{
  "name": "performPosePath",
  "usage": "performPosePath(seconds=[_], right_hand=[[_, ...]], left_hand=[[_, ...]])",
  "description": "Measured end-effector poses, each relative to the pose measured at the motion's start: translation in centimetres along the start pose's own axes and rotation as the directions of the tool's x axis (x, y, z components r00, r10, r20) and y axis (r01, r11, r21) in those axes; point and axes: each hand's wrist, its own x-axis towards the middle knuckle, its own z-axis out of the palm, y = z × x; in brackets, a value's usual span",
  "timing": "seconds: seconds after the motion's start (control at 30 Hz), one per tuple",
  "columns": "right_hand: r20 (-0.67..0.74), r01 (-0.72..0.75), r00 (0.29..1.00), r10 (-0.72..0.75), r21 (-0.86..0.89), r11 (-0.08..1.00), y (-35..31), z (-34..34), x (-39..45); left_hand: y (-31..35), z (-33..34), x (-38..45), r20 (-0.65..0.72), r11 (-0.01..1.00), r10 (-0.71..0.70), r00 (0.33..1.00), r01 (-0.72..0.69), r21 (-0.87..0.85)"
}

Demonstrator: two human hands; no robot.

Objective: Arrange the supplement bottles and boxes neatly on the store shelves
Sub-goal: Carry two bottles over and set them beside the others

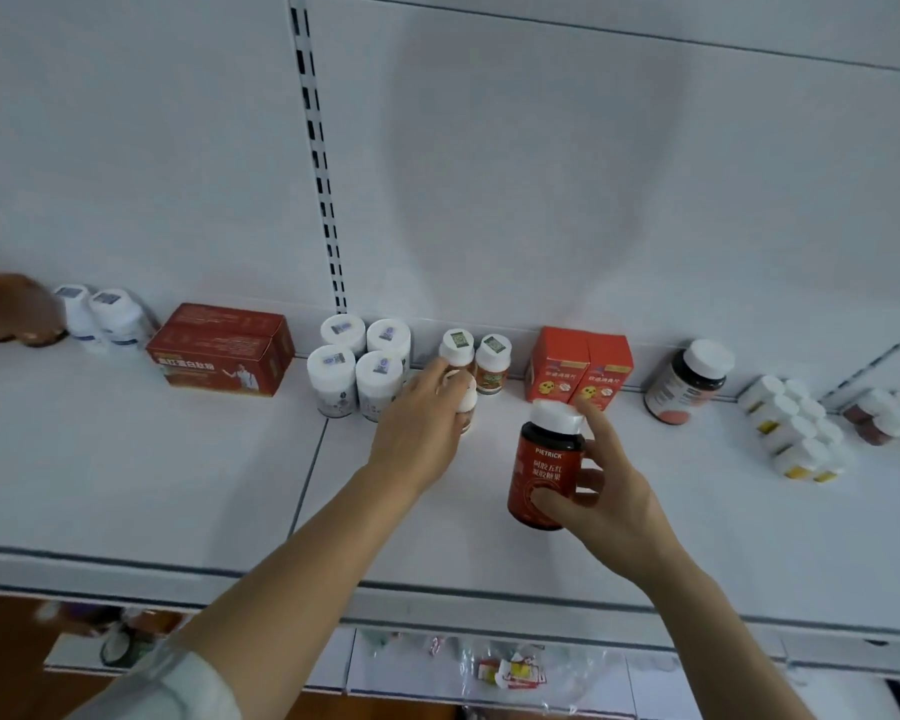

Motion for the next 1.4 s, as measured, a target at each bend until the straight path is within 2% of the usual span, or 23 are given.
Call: performPosePath(seconds=[0.07,0.17,0.47,0.93,1.1,1.23,1.3,1.4], right_hand=[[-0.008,-0.006,1.0,0.006,-0.003,1.0,-0.1,0.2,-0.1],[-0.021,-0.006,1.0,0.005,-0.008,1.0,-0.1,0.7,0.2],[-0.016,0.117,0.992,-0.123,-0.21,0.971,-0.2,2.0,1.7],[-0.033,0.142,0.988,-0.152,-0.208,0.968,0.5,1.4,2.8],[-0.032,0.167,0.984,-0.175,-0.167,0.972,-0.1,0.8,3.1],[0.007,0.212,0.977,-0.213,-0.155,0.965,-0.9,0.4,3.3],[0.014,0.237,0.971,-0.237,-0.117,0.964,-1.6,0.5,3.6],[0.036,0.287,0.957,-0.286,-0.021,0.958,-3.0,1.2,4.0]], left_hand=[[-0.3,-0.3,0.1,-0.008,0.992,0.057,0.998,-0.056,0.111],[-1.0,-0.4,0.5,-0.023,0.974,0.131,0.991,-0.124,0.189],[-1.2,-0.3,1.5,-0.032,0.904,0.164,0.986,-0.137,0.405],[-1.9,0.3,2.2,-0.027,0.906,0.153,0.988,-0.129,0.404],[-1.3,-0.4,2.3,-0.027,0.938,0.123,0.992,-0.107,0.331],[-0.3,-1.9,1.9,-0.113,0.972,0.135,0.984,-0.11,0.206],[0.6,-2.9,1.1,-0.144,0.995,0.092,0.985,-0.085,0.053],[2.2,-4.9,-0.6,-0.076,0.966,-0.096,0.992,0.075,-0.246]])
